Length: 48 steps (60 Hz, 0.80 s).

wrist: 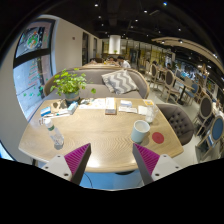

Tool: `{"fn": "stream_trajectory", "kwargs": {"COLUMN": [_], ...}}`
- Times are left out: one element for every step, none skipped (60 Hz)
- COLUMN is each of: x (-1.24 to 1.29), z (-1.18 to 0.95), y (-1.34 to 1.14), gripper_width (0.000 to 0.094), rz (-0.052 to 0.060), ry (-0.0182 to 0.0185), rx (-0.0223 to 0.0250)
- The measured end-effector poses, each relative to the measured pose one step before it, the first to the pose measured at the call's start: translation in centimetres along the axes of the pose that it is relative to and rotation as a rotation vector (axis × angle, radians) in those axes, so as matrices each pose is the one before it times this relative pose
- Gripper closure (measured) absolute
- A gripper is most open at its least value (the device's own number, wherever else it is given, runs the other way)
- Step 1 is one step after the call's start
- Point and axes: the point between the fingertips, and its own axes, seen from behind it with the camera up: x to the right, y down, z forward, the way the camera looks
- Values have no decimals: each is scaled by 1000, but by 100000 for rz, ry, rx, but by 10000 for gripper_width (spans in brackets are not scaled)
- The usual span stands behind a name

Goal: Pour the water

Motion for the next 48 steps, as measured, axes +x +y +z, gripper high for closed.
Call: {"fn": "stream_trajectory", "kwargs": {"x": [-59, -165, -190, -243, -283, -313, -153, -461, -432, -422, -450, -491, -526, -548, -586, -635, -652, -716, -668, -668, -727, -725, -712, -713, -731, -759, -785, -814, -840, -907, -856, -837, -775, -788, -766, -724, -673, -655, -645, -591, -567, -512, -466, -436, -348, -283, -207, -152], "z": [14, -47, 4, -8, -9, -1, -6, 14, 49, 30, 54, 25, 45, 17, 26, 54, 55, 77, 41, 34, 70, 71, 85, 95, 86, 135, 201, 216, 214, 315, 267, 345, 348, 402, 409, 456, 470, 493, 477, 511, 496, 610, 599, 643, 656, 721, 736, 710], "y": [59, 87, 72, 104, 124, 148, 92, 186, 186, 209, 232, 246, 260, 329, 325, 377, 384, 330, 339, 398, 288, 337, 363, 368, 360, 287, 233, 233, 234, 166, 171, 149, 135, 14, -20, -14, -48, -85, -161, -223, -242, -244, -268, -291, -290, -287, -253, -254], "gripper_width": [75, 78, 77, 76, 78, 77, 78, 77, 79, 77, 78, 77, 78, 77, 78, 78, 79, 80, 79, 82, 79, 82, 82, 80, 82, 81, 82, 79, 80, 77, 78, 77, 78, 77, 77, 78, 75, 75, 75, 74, 74, 75, 75, 75, 73, 75, 74, 75], "rz": [97, 131, 14, -38, -89, -162, -300, -219, -214, -157, -102, -32, 18, 67, 102, 180, 194, 189, 187, 131, 37, -16, -67, -90, -43, -32, -33, -34, -35, -19, 88, 126, 133, 87, 29, -46, -78, -94, -92, -81, -96, -112, -153, -171, -143, -100, -107, -113], "ry": [-7, -108, -51, 40, 143, 207, 173, 240, 171, 148, 66, -26, -184, -317, -391, -479, -472, -470, -562, -638, -518, -551, -504, -493, -608, -626, -658, -786, -945, -1034, -1101, -990, -971, -767, -774, -808, -708, -671, -649, -577, -484, -415, -369, -287, -136, 12, 137, 228], "rx": [-121, 11, -35, -4, -18, -47, -144, -25, -82, -152, -108, -141, -176, -295, -480, -572, -641, -606, -366, -210, -377, -367, -451, -400, -199, -200, -57, -39, -110, -156, 13, 121, 370, 320, 520, 551, 579, 675, 797, 918, 1018, 1094, 1115, 1134, 1139, 1102, 995, 921]}}
